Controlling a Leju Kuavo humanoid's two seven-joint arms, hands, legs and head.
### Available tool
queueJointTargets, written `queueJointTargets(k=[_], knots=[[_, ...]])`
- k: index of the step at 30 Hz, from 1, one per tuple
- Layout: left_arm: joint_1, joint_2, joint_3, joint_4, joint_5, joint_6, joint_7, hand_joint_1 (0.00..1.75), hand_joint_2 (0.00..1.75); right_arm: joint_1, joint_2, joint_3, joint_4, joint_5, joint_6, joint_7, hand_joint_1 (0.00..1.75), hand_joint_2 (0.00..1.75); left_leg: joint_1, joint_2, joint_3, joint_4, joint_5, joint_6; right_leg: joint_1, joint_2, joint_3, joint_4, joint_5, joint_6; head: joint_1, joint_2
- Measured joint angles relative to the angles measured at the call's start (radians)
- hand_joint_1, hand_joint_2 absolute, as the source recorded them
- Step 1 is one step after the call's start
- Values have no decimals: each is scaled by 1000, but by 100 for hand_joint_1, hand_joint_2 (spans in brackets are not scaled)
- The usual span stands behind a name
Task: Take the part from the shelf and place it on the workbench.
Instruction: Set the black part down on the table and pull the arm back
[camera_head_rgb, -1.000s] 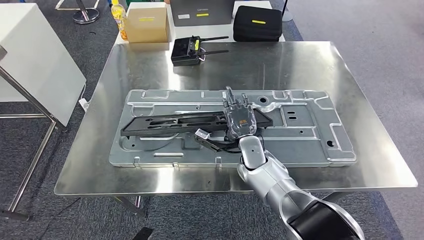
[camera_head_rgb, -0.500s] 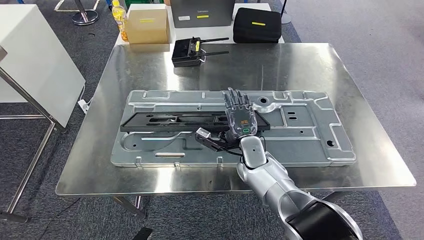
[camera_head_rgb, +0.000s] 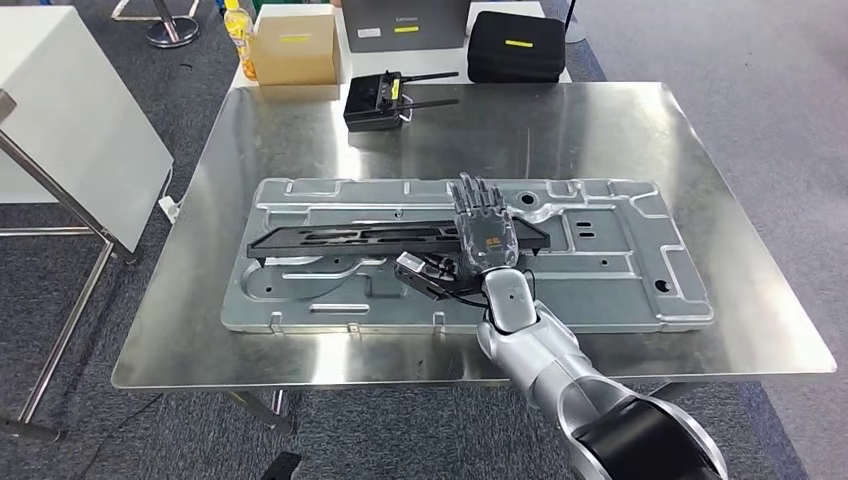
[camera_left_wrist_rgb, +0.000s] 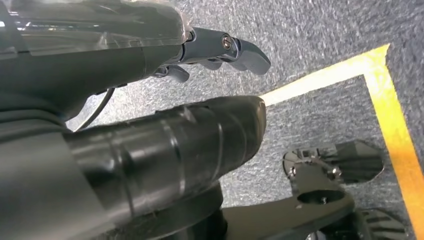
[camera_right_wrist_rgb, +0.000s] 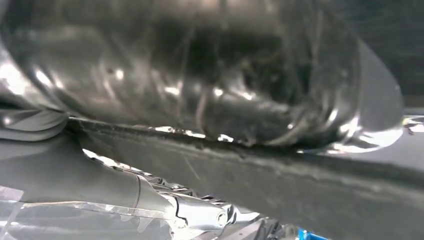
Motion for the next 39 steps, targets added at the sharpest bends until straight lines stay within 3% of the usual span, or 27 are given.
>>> queueJointTargets(k=[2, 3, 5, 7, 8, 9, 11, 12, 13, 16, 18, 21, 22, 23, 24, 25, 27, 29, 31, 32, 34, 36, 37, 38, 39], knots=[[0, 0, 0, 0, 0, 4, 0, 0, 0, -2, 0, 0, 1, -1, 0, 0, 0, 0, 1, 0, -9, 20, -25, -8, -5, -2, -2, -7, 8, -12, 0, 0], [0, 0, 0, 0, 0, 6, 0, 0, 0, -3, 0, 0, 1, -1, 0, 0, 0, 0, 3, 1, -24, 57, -55, -12, -7, -4, -4, -11, 13, -19, 0, 0], [0, 0, 0, 0, 1, 9, -1, 0, 0, -4, 0, -1, 3, -2, 1, 0, 0, 0, 5, 2, -72, 185, -133, -19, -7, -7, -15, -10, 21, -27, 0, 0], [1, 1, 0, 0, 2, 12, -3, 0, 0, -4, 0, -1, 7, -2, 2, 0, 0, 0, 7, 2, -101, 279, -171, -23, -7, -9, -31, -5, 29, -28, 0, 0], [1, 1, 0, 0, 4, 14, -5, 0, 0, -4, 0, -1, 8, -2, 2, 0, 0, 0, 7, 3, -88, 271, -163, -25, -7, -9, -38, -2, 33, -26, 0, 0], [1, 2, 0, 0, 7, 17, -7, 0, 0, -4, 0, -1, 9, -1, 2, 0, 0, 0, 7, 3, -55, 224, -139, -25, -8, -9, -45, 2, 37, -24, 0, 0], [-2, 3, 0, 0, 10, 21, -11, 0, 0, -6, 0, -2, 9, -1, 2, 0, 0, 0, 7, 3, 28, 85, -95, -23, -8, -8, -57, 12, 43, -16, 0, 0], [-3, 3, 0, 0, 12, 22, -13, 0, 0, -7, 0, -2, 9, -1, 2, 0, 0, 0, 6, 2, 54, 38, -83, -20, -7, -8, -62, 16, 47, -11, 0, 0], [-4, 3, 0, 0, 14, 23, -15, 0, 0, -8, -1, -3, 9, -2, 2, 0, 0, 0, 4, 1, 63, 16, -79, -15, -6, -8, -65, 17, 52, -5, 0, 0], [-3, 3, 1, 0, 19, 24, -18, 0, 0, -10, -2, -3, 10, -3, 3, 1, 0, 0, 2, 1, 52, 12, -57, 5, -7, -5, -72, 14, 65, 15, 1, 0], [-5, 2, 2, 0, 19, 24, -19, 0, 0, -11, -2, -4, 11, -4, 3, 1, 0, 0, 5, 6, 36, 6, -35, 20, -10, -3, -93, 56, 17, 26, 2, 0], [-8, 2, 2, 0, 19, 24, -19, 0, 0, -12, -3, -6, 12, -6, 3, 0, 0, 0, 4, 9, 0, 4, -7, 28, -14, -3, -145, 239, -116, 39, 4, 0], [-8, 3, 2, 0, 19, 24, -19, 0, 0, -11, -3, -6, 14, -6, 3, 0, 0, 0, 4, 9, -12, 5, 2, 27, -14, -3, -148, 284, -133, 40, 4, 0], [-7, 3, 2, 0, 20, 25, -20, 0, 0, -11, -3, -6, 15, -6, 4, 0, 0, 0, 4, 9, -24, 6, 11, 26, -14, -3, -135, 296, -130, 40, 4, 0], [-7, 3, 2, 0, 22, 25, -21, 0, 0, -11, -4, -6, 16, -6, 4, 0, 0, 0, 3, 9, -34, 6, 19, 25, -14, -3, -102, 269, -112, 37, 4, 0], [-8, 3, 2, 0, 24, 26, -22, 0, 0, -12, -4, -6, 17, -6, 6, 0, 0, 0, 3, 9, -44, 6, 27, 23, -14, -3, -53, 210, -89, 33, 4, 0], [-8, 3, 2, 0, 30, 28, -27, 0, 0, -17, -4, -6, 17, -6, 18, -3, 0, 0, 2, 8, -57, 6, 42, 15, -9, -2, 44, 68, -73, 21, 3, 0], [-10, 3, 2, 0, 36, 29, -33, 0, 0, -27, -4, -6, 18, 0, 73, -11, 0, 0, 2, 7, -62, 1, 58, 3, -1, -1, 79, 0, -77, 10, 4, 0], [-10, 4, 4, 0, 43, 29, -37, 0, 0, -35, -4, -6, 24, 10, 152, -16, 0, 0, 5, 6, -66, -4, 71, -10, 1, -4, 73, -12, -60, -3, 5, 0], [-9, 5, 5, 0, 47, 29, -38, 0, 0, -38, -4, -6, 27, 15, 180, -17, 0, 0, 5, 5, -71, 1, 60, -15, -2, -5, 68, -18, -48, -11, 5, 0], [-8, 7, 8, 0, 55, 28, -42, 0, 0, -40, -4, -6, 30, 19, 202, -19, 0, 0, 7, 5, -94, 64, -16, -22, -7, -9, 49, -27, -22, -25, 4, 0], [-7, 9, 11, 0, 61, 28, -48, 0, 0, -41, -4, -6, 33, 19, 218, -22, 0, 0, 7, 5, -123, 188, -111, -27, -6, -10, 22, -27, 0, -31, 3, 0], [-7, 10, 13, 0, 65, 28, -51, 0, 0, -41, -4, -6, 34, 19, 228, -24, 0, 0, 7, 5, -128, 242, -131, -30, -5, -11, 7, -25, 11, -31, 3, 0], [-7, 11, 15, 0, 68, 28, -54, 0, 0, -42, -4, -6, 36, 19, 237, -25, 0, 0, 7, 5, -121, 271, -129, -32, -5, -11, -8, -23, 21, -30, 3, 0], [-7, 12, 18, 0, 70, 29, -55, 0, 0, -42, -4, -6, 38, 19, 244, -26, 0, 0, 7, 5, -98, 264, -108, -33, -5, -11, -23, -19, 30, -29, 3, 0]])
